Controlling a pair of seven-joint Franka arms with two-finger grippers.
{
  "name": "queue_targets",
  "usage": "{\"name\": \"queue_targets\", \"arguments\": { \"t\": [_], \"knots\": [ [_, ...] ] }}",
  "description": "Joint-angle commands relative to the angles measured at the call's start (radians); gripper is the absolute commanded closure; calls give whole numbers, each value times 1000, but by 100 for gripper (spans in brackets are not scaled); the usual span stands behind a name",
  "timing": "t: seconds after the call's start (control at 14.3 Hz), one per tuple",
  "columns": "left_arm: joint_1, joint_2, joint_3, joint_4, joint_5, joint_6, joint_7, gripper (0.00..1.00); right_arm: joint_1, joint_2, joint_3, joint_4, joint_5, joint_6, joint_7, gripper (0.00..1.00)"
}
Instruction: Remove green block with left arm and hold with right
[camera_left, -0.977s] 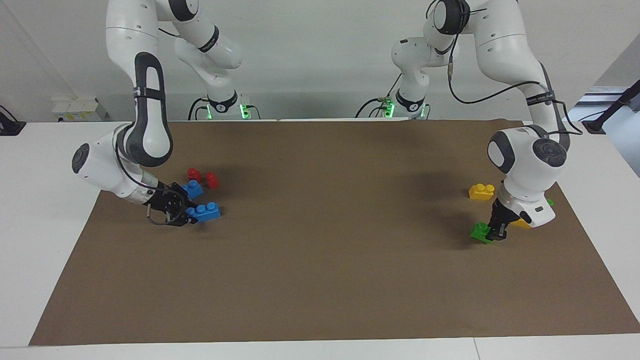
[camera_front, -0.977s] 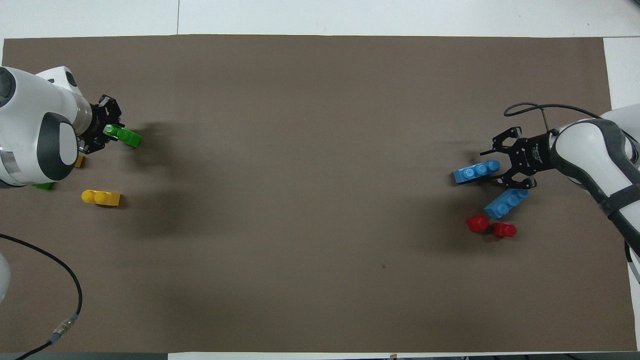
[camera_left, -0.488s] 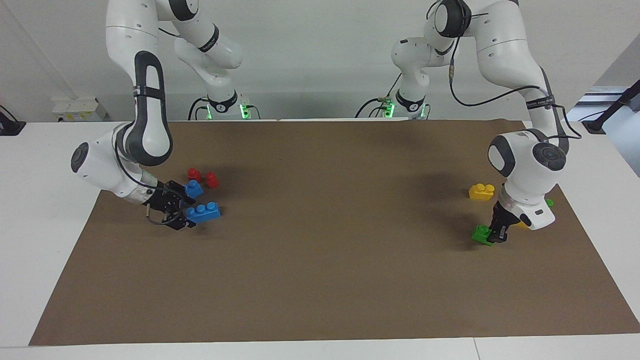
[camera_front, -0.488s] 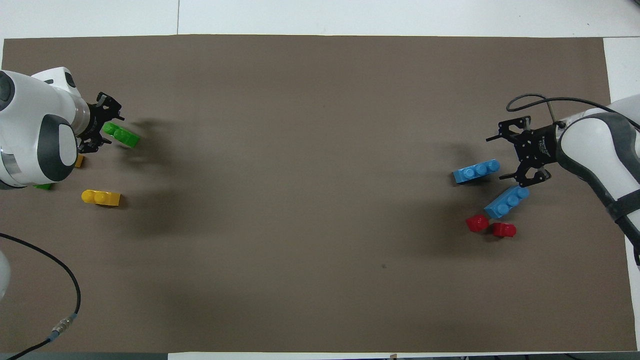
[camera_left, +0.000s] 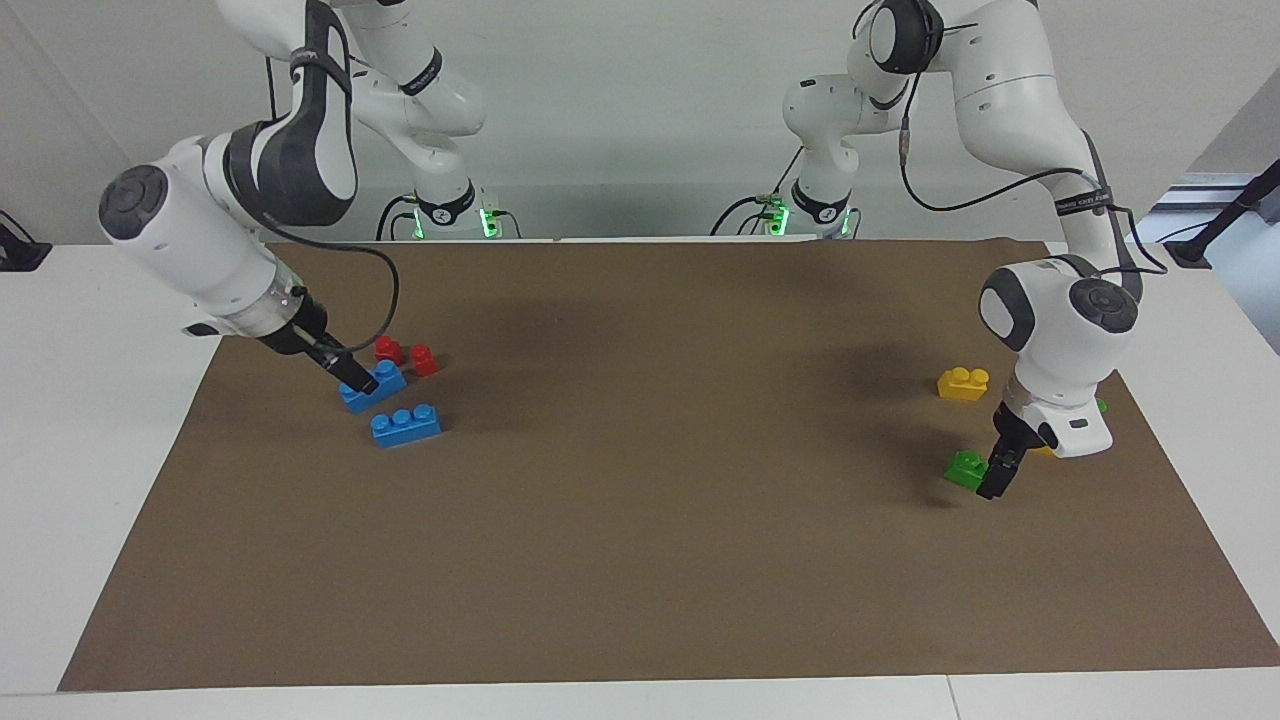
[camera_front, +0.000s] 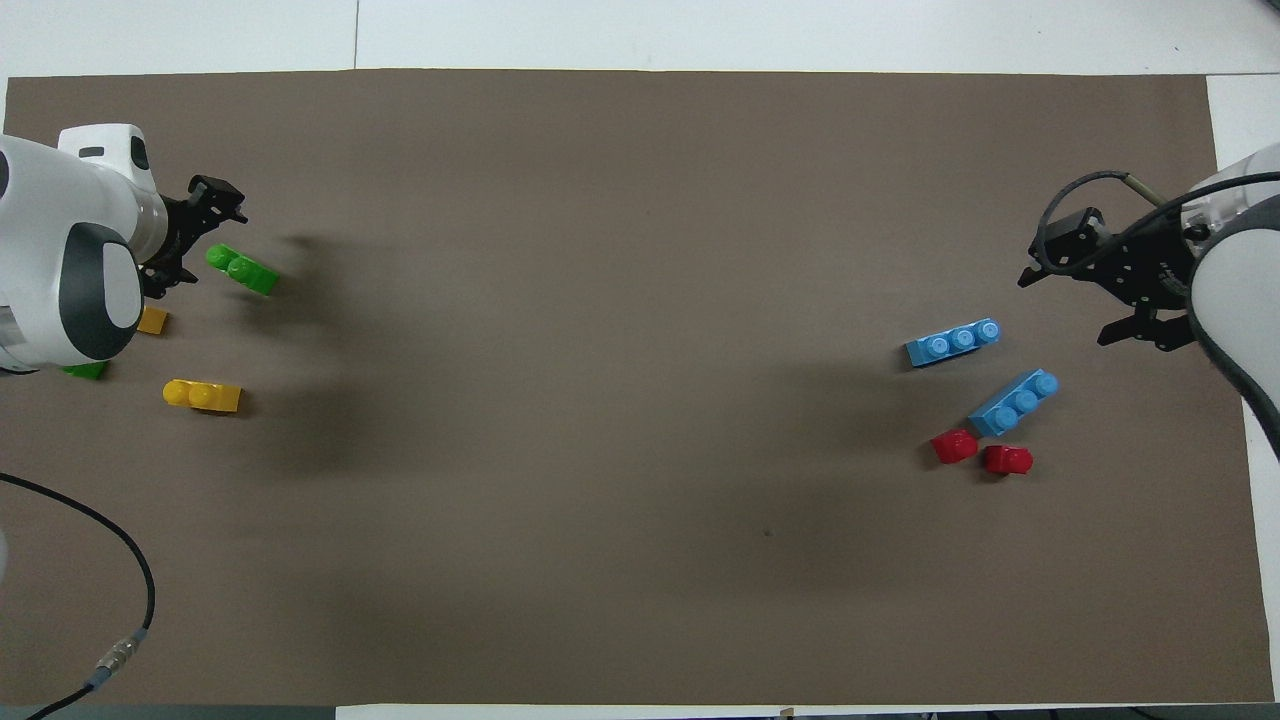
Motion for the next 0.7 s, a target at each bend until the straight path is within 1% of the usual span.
{"name": "queue_targets", "arguments": {
  "t": [0.0, 0.14, 0.28, 0.35, 0.49, 0.63],
  "knots": [
    [8, -92, -7, 23, 16, -145, 124, 0, -2, -78, 4, 38, -49, -68, -181, 0],
    [5, -121, -12, 96, 16, -305, 222, 0, 19, -94, 4, 99, -59, -117, -281, 0],
    [2, -155, -18, 144, 14, -413, 321, 0, 24, -80, 10, 170, -103, -163, -347, 0],
    [-1, -182, -21, 149, 14, -438, 348, 0, 24, -78, 11, 182, -108, -170, -376, 0],
    [-9, -236, -38, 149, 14, -490, 404, 0, 25, -81, 11, 164, -108, -155, -375, 0],
    [-9, -291, -50, 147, 13, -556, 505, 0, 47, -88, 11, 155, -109, -160, -364, 0]
  ]
}}
